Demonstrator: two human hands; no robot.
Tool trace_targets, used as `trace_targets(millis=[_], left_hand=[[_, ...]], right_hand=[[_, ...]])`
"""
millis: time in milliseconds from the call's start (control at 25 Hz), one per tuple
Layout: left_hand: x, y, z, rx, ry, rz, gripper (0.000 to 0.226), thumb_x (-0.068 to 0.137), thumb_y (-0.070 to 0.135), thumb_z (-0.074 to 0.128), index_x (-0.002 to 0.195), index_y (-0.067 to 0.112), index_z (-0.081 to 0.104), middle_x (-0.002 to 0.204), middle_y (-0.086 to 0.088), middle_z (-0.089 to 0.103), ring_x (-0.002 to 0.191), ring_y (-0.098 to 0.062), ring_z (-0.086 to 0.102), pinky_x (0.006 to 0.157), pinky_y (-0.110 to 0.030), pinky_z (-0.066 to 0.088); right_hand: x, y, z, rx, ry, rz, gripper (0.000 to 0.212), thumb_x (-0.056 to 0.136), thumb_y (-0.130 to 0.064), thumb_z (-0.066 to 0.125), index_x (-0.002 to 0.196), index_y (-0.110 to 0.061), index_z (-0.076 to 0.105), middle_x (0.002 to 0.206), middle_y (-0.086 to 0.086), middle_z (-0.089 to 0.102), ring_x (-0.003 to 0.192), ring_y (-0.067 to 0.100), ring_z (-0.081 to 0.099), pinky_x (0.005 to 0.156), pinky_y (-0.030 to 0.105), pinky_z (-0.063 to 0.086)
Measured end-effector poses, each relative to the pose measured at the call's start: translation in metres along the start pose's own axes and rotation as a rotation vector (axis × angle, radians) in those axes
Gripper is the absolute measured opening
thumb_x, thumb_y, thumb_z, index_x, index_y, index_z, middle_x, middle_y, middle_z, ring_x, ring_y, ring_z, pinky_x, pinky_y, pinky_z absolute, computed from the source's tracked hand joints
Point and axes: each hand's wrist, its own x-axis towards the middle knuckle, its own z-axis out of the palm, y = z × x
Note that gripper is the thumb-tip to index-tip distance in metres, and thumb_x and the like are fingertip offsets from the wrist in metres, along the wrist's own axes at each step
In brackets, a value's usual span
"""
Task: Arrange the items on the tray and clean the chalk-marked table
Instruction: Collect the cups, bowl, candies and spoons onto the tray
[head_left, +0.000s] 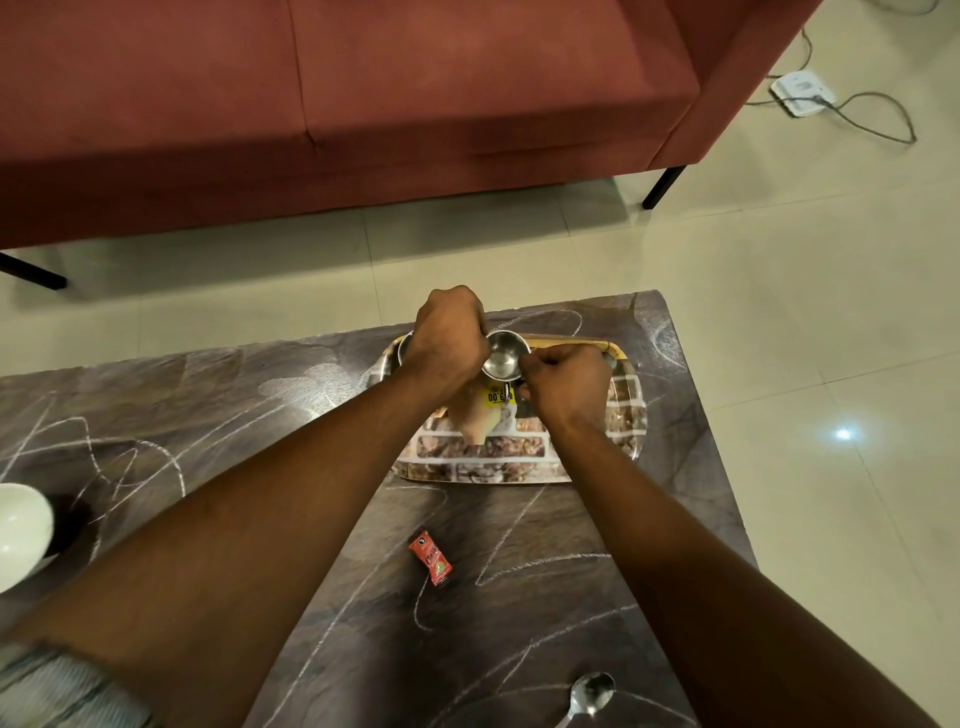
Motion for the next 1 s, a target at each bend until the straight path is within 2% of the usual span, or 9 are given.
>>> trace_targets(millis=[320,480,600,640,760,800,880,920,1000], left_hand=[[-0.003,0.002,-0.008,-0.029,0.046,0.004,0.016,0.086,0.004,0.075,0.097,0.008,0.086,0.097,-0.017,0.082,0.092,-0.032,0.076,0.086,-0.043,0.064],[-0.017,-0.020,-0.046,-0.257,0.188,-0.001,0.006,0.085,0.006,0.081,0.087,0.008,0.086,0.084,-0.007,0.083,0.077,-0.019,0.079,0.081,-0.041,0.067],[-0.048,-0.074,-0.084,-0.510,0.279,-0.096,0.003,0.083,0.010,0.087,0.085,0.012,0.085,0.081,-0.006,0.082,0.073,-0.023,0.081,0.079,-0.046,0.068],[-0.061,-0.100,-0.097,-0.558,0.301,-0.142,0.005,0.084,0.009,0.087,0.086,0.013,0.084,0.081,-0.008,0.082,0.073,-0.026,0.081,0.079,-0.049,0.068],[-0.108,-0.188,-0.137,-0.553,0.374,-0.271,0.008,0.087,0.008,0.084,0.093,0.013,0.082,0.083,-0.013,0.081,0.074,-0.031,0.081,0.084,-0.053,0.067],[-0.127,-0.218,-0.152,-0.553,0.409,-0.315,0.008,0.088,0.009,0.084,0.093,0.015,0.082,0.084,-0.014,0.080,0.075,-0.032,0.080,0.087,-0.054,0.066],[-0.163,-0.270,-0.177,-0.541,0.484,-0.389,0.007,0.087,0.010,0.083,0.093,0.015,0.081,0.088,-0.016,0.079,0.078,-0.031,0.076,0.090,-0.053,0.064],[-0.184,-0.296,-0.188,-0.501,0.528,-0.424,0.009,0.087,0.011,0.083,0.096,0.012,0.082,0.093,-0.017,0.080,0.080,-0.029,0.076,0.090,-0.047,0.065],[-0.225,-0.344,-0.206,-0.421,0.627,-0.500,0.022,0.087,0.015,0.082,0.108,0.009,0.081,0.107,-0.013,0.080,0.081,-0.014,0.073,0.081,-0.020,0.061]], right_hand=[[0.000,-0.001,-0.002,0.006,-0.012,0.015,0.013,0.090,-0.016,0.074,0.088,-0.009,0.085,0.071,0.011,0.078,0.068,0.030,0.077,0.075,0.047,0.066],[-0.012,-0.001,-0.013,-0.040,0.125,-0.109,0.024,0.091,-0.028,0.072,0.074,-0.015,0.081,0.062,-0.003,0.074,0.058,0.012,0.071,0.062,0.027,0.055],[-0.038,-0.015,-0.016,0.023,0.219,-0.241,0.024,0.092,-0.028,0.069,0.070,-0.023,0.076,0.058,-0.014,0.069,0.056,0.000,0.068,0.058,0.013,0.048],[-0.052,-0.023,-0.010,0.064,0.197,-0.262,0.023,0.093,-0.028,0.069,0.071,-0.027,0.076,0.059,-0.016,0.069,0.058,-0.001,0.069,0.058,0.012,0.048],[-0.095,-0.051,0.033,0.246,-0.040,-0.263,0.027,0.095,-0.026,0.070,0.071,-0.037,0.074,0.066,-0.006,0.076,0.064,0.014,0.076,0.063,0.039,0.063],[-0.109,-0.061,0.054,0.266,-0.127,-0.273,0.026,0.095,-0.026,0.070,0.071,-0.036,0.074,0.068,-0.003,0.077,0.066,0.021,0.077,0.066,0.047,0.064],[-0.136,-0.077,0.098,0.246,-0.261,-0.314,0.020,0.094,-0.029,0.070,0.075,-0.031,0.075,0.071,-0.001,0.078,0.069,0.020,0.077,0.072,0.050,0.064],[-0.153,-0.084,0.124,0.225,-0.324,-0.330,0.017,0.093,-0.030,0.070,0.078,-0.028,0.077,0.073,-0.001,0.079,0.070,0.017,0.077,0.074,0.049,0.064],[-0.187,-0.095,0.176,0.204,-0.447,-0.314,0.015,0.092,-0.031,0.072,0.091,-0.020,0.082,0.080,-0.002,0.080,0.078,0.016,0.078,0.080,0.049,0.065]])
